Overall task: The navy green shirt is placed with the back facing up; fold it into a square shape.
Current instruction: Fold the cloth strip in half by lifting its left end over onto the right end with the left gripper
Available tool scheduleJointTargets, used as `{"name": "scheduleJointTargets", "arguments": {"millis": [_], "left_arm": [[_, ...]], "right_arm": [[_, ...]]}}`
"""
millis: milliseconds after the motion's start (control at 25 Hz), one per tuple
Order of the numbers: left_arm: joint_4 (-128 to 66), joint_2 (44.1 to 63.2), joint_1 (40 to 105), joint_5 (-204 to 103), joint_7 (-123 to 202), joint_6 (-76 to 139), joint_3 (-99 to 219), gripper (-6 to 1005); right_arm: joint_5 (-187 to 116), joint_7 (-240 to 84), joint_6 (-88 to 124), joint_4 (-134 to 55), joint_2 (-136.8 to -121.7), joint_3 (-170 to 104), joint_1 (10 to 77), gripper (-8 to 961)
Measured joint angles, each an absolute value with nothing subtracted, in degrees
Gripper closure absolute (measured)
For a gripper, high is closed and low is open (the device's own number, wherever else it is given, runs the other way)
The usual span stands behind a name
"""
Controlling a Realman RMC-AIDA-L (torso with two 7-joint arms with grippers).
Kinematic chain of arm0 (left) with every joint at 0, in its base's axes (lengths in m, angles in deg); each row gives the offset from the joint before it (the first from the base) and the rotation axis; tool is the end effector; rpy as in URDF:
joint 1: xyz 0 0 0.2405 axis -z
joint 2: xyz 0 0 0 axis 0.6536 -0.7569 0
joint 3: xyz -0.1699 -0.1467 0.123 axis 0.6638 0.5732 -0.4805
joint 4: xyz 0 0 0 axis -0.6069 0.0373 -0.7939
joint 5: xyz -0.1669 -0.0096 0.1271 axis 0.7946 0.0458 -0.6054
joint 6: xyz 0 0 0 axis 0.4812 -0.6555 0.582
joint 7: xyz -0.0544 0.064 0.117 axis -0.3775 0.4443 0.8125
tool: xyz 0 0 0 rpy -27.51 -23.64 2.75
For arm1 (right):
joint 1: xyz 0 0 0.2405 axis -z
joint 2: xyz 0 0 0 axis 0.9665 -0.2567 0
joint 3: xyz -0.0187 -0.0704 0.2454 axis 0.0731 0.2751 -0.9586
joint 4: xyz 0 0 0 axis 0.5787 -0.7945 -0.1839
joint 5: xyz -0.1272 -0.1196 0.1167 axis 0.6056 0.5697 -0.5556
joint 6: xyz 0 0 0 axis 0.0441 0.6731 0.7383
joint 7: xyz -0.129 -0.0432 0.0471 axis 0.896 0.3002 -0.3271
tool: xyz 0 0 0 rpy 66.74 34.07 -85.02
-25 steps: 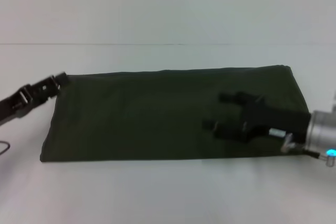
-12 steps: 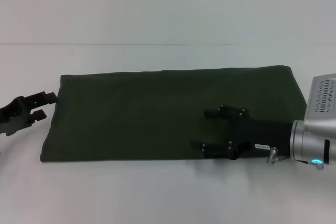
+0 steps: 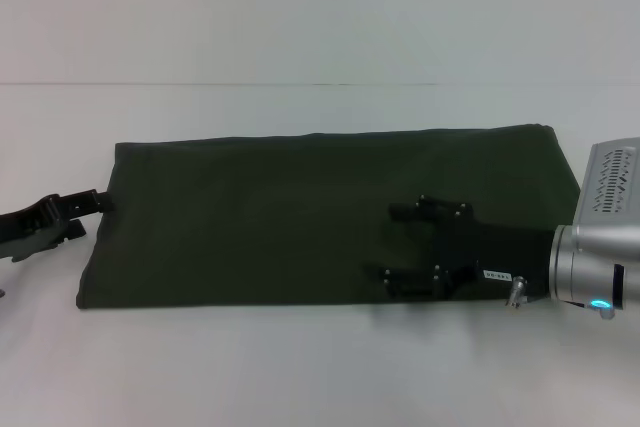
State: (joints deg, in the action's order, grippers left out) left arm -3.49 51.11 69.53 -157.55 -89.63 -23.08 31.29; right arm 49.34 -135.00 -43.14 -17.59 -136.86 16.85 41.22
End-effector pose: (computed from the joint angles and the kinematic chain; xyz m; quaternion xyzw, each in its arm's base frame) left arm -0.3632 0.3558 0.0436 -0.6454 -0.6757 -0.2439 0.2597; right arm 0.2494 0.3473 -0.0659 -0.9556 0.1209 0.1993 0.1802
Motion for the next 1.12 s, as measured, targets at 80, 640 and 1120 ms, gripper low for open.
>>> {"name": "scheduleJointTargets", "arguments": {"millis": [80,640,1120], "left_arm": [[-3.65,51.01,69.55,-157.60,-89.63,-22.15,30.90,284],[-4.35,51.58,70.11,-157.70,-89.50,-19.15,30.24,282],[-4.51,52.02,70.17,-157.70,-89.39,-17.85,28.65,280]], "right_arm": [[49.32,-135.00,-42.89,-17.59,-136.86,16.86,41.22,23],[49.30,-135.01,-42.46,-17.59,-136.86,16.67,40.94,23],[49.30,-135.20,-42.12,-17.62,-136.86,16.61,40.60,23]]}}
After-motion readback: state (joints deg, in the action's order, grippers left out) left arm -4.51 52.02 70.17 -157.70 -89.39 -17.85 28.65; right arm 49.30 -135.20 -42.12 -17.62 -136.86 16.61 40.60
